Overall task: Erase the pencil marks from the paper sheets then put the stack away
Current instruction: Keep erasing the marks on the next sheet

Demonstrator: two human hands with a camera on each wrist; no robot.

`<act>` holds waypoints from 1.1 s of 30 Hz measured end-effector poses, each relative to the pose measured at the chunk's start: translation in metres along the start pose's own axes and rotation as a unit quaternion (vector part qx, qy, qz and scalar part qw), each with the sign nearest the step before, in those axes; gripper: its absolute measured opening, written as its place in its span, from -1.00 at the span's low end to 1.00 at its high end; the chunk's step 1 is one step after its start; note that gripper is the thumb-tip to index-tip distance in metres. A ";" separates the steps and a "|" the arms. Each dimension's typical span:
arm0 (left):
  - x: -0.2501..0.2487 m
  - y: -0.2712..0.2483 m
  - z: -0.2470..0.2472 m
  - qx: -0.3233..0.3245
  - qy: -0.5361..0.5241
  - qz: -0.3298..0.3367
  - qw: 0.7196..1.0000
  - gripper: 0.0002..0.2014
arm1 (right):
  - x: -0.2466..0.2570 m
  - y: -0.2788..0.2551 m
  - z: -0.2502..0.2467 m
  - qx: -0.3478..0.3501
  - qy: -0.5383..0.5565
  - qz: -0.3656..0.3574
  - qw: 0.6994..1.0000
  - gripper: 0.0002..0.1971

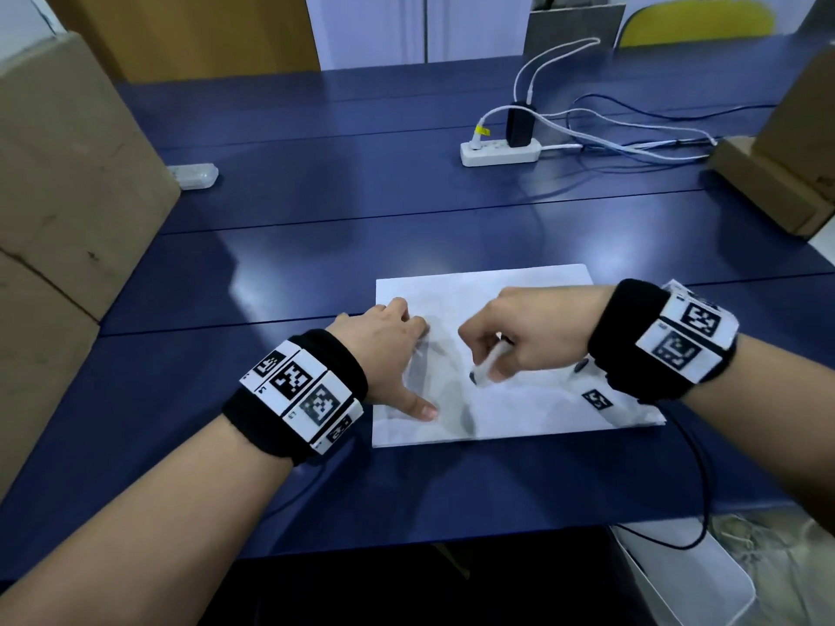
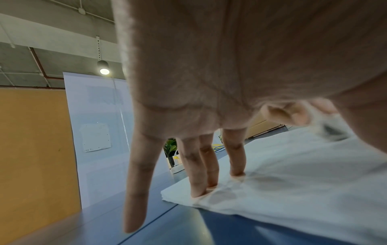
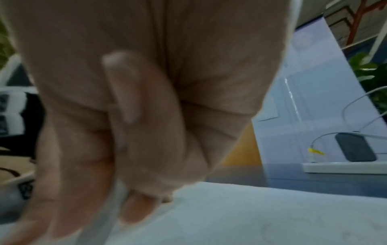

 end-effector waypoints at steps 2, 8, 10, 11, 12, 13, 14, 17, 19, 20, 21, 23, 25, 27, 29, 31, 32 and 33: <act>0.000 0.000 0.000 0.000 0.001 -0.001 1.000 0.04 | -0.002 0.002 0.001 0.009 0.006 0.011 1.000 -0.82; 0.001 -0.001 0.000 -0.008 0.002 -0.003 1.000 -0.03 | -0.029 0.007 -0.024 -0.077 0.000 0.085 0.993 -0.81; 0.000 -0.001 0.000 -0.008 0.001 -0.001 1.000 -0.01 | -0.011 0.003 -0.005 -0.014 -0.002 0.030 0.999 -0.84; 0.000 -0.001 0.000 -0.007 0.002 0.000 1.000 0.02 | -0.004 0.001 0.007 0.023 0.005 0.014 1.000 -0.85; 0.000 -0.001 0.000 -0.006 0.002 0.001 1.000 0.03 | 0.001 -0.001 0.015 0.050 0.015 0.006 0.999 -0.86; 0.000 -0.001 0.001 -0.004 0.003 0.001 1.000 0.04 | 0.002 -0.002 0.019 0.061 0.022 0.005 0.998 -0.87; 0.000 0.000 0.001 -0.003 0.003 0.001 1.000 0.04 | -0.001 0.000 0.016 0.050 0.020 0.010 0.999 -0.87; 0.000 -0.001 0.001 -0.001 0.005 -0.002 1.000 -0.01 | -0.027 0.006 -0.015 -0.043 0.005 0.086 0.995 -0.81; 0.000 -0.001 0.000 -0.002 0.006 -0.003 1.000 -0.02 | -0.035 0.005 -0.023 -0.072 0.003 0.107 0.992 -0.82; 0.000 -0.001 0.000 -0.003 0.006 -0.003 1.000 -0.02 | -0.029 0.004 -0.020 -0.063 0.004 0.083 0.994 -0.83; 0.000 -0.001 0.000 -0.003 0.006 -0.002 1.000 -0.01 | -0.019 0.003 -0.011 -0.034 0.007 0.051 0.998 -0.82; 0.000 0.000 0.001 0.000 0.004 0.000 1.000 0.04 | 0.000 -0.002 0.017 0.050 0.028 0.008 0.998 -0.83; 0.000 0.000 0.001 0.002 0.003 0.000 1.000 0.06 | 0.005 -0.004 0.028 0.081 0.038 0.000 0.996 -0.86; 0.000 0.001 0.000 0.001 0.003 -0.001 1.000 0.03 | -0.007 0.003 0.011 0.021 0.025 0.027 0.999 -0.87; 0.000 0.001 0.000 0.001 0.005 -0.002 1.000 0.01 | -0.030 0.004 -0.014 -0.051 0.024 0.090 0.994 -0.82; 0.000 0.001 0.000 0.000 0.009 -0.003 1.000 0.01 | -0.040 0.002 -0.021 -0.077 0.024 0.113 0.990 -0.78; 0.000 0.001 0.000 0.000 0.010 -0.003 1.000 0.02 | -0.035 0.002 -0.016 -0.058 0.021 0.093 0.994 -0.79; 0.000 0.001 0.000 0.001 0.010 -0.004 1.000 0.02 | -0.024 0.001 -0.006 -0.024 0.018 0.061 0.998 -0.82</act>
Point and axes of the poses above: each hand's wrist, its own y-axis towards the middle knuckle, its own z-axis out of the palm, x = y × z, the point moved 10 cm from there along y, towards the middle knuckle, and after that the axes turned 6 degrees about x, right-handed, at the moved point
